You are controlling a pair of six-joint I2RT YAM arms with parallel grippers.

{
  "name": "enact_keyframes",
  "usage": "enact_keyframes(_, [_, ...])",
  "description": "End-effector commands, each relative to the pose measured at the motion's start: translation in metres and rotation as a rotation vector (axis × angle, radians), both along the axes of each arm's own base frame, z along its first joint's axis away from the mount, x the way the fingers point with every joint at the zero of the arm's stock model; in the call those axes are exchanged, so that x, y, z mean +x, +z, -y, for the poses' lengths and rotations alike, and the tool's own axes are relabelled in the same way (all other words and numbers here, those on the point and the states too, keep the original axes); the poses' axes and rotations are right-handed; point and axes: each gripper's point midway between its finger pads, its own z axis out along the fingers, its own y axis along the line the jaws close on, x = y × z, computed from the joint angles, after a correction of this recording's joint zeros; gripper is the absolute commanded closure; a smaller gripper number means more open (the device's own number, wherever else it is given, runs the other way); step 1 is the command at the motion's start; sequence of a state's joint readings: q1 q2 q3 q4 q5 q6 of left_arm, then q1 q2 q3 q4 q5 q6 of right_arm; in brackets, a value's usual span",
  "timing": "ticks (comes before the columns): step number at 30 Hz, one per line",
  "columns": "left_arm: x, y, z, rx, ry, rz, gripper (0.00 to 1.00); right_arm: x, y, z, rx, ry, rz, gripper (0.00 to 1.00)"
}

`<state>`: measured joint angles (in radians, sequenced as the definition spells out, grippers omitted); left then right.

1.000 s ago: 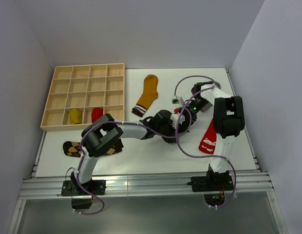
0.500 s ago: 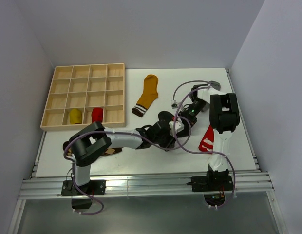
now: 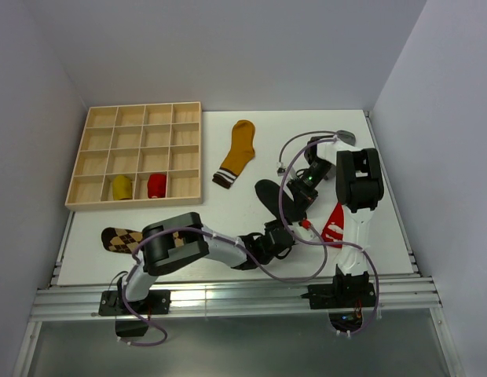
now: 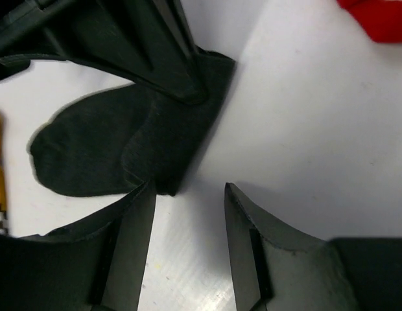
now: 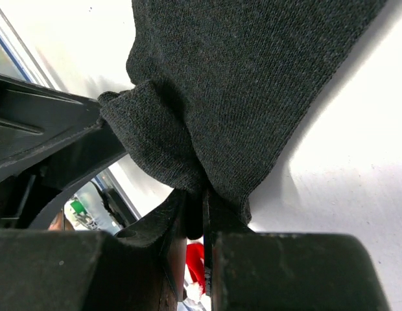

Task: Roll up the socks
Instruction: Roll the sock at the center of the board.

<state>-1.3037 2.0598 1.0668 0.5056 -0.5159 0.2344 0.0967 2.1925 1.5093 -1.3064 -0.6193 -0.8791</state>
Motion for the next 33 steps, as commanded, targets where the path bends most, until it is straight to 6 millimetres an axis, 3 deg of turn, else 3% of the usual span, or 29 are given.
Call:
enact_keyframes(1, [0.022,0.031,0.002,-0.022,0.062,0.198,0.48,0.000,-0.004,0.003,-0.033,0.023,-0.007,0.96])
enact_keyframes(11, [0.020,0.018,0.010,0.047,-0.028,0.244,0.49,-0.001,-0.005,0.003,-0.045,0.026,-0.011,0.96])
enact_keyframes(18, [-0.010,-0.005,0.025,0.107,-0.246,0.118,0.52,0.002,-0.005,0.003,-0.045,0.029,-0.012,0.96])
enact_keyframes(23, [0.001,-0.015,0.021,0.106,-0.231,0.048,0.56,-0.002,-0.008,0.003,-0.056,0.040,-0.015,0.96])
enact_keyframes(26, [0.010,-0.022,0.019,0.104,-0.209,-0.003,0.60,-0.004,-0.009,0.003,-0.057,0.047,-0.016,0.96])
enact_keyframes(33, [0.014,-0.042,0.010,0.137,-0.191,-0.106,0.89,-0.006,-0.008,0.004,-0.056,0.056,-0.012,0.97])
